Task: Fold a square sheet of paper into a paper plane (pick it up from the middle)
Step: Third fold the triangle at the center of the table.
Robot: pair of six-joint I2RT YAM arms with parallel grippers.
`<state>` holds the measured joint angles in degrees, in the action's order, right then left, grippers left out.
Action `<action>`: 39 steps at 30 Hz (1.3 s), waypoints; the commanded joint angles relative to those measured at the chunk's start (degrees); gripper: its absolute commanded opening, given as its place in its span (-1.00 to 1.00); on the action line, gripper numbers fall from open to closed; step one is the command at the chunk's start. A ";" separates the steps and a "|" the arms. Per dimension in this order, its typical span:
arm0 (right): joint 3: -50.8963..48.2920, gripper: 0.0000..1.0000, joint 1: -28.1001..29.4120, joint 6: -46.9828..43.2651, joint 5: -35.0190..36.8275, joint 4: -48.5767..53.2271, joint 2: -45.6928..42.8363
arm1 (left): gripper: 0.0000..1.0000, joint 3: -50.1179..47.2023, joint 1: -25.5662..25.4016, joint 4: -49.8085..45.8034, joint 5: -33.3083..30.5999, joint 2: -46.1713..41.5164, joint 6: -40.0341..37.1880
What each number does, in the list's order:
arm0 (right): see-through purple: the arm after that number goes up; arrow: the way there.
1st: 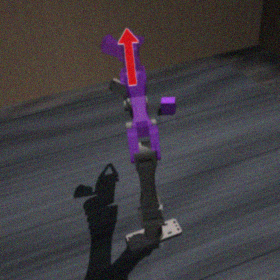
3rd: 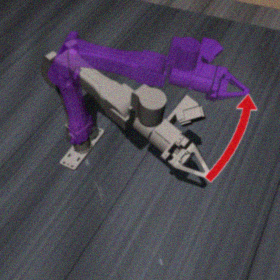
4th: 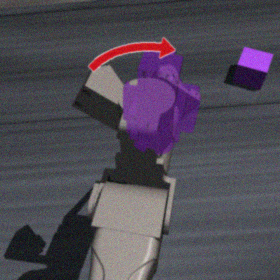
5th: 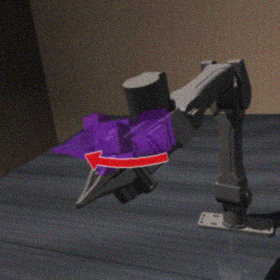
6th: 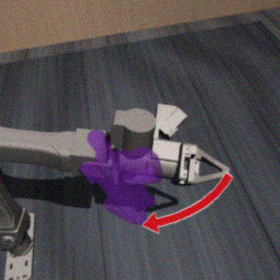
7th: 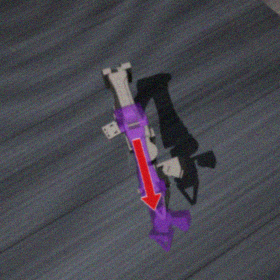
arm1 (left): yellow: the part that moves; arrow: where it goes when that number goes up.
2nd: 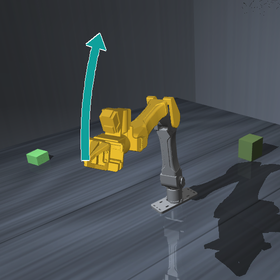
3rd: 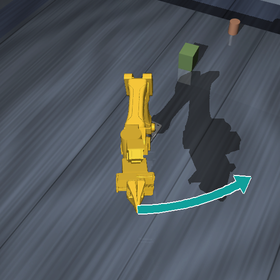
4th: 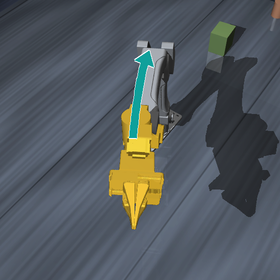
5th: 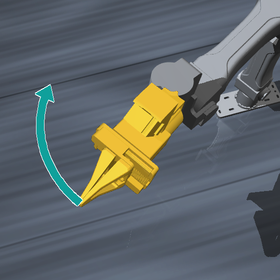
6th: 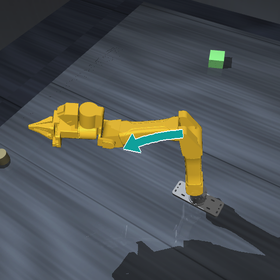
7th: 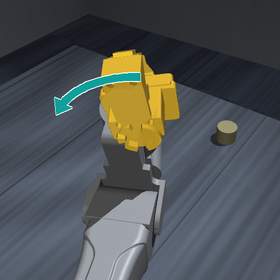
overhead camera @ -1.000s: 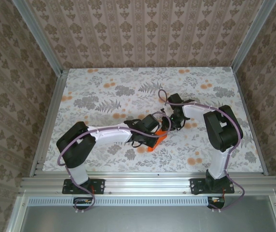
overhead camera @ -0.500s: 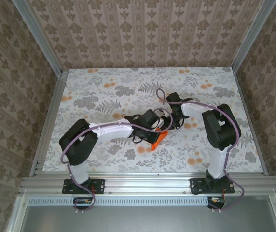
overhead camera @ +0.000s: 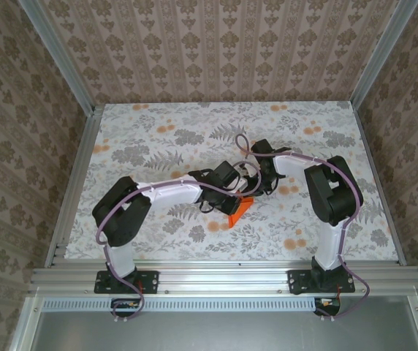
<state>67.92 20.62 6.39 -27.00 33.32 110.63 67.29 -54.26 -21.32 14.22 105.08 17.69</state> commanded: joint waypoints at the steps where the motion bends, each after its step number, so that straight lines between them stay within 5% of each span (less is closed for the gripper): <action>1: 1.05 -0.83 -0.46 2.39 -1.15 -0.77 -2.34 | -1.00 1.27 0.54 -1.38 1.95 0.92 -2.44; 22: 5.28 -0.86 -1.23 0.64 6.99 2.60 4.41 | -1.00 2.97 2.31 -2.76 3.65 1.96 -5.01; 39: 5.56 -0.86 -1.24 0.11 6.00 3.14 3.78 | -0.99 5.16 3.12 -4.64 4.66 4.95 -6.75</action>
<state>72.82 19.42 7.42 -22.68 33.45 113.27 71.35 -51.64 -24.62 17.82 109.23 12.25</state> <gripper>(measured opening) 0.071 0.053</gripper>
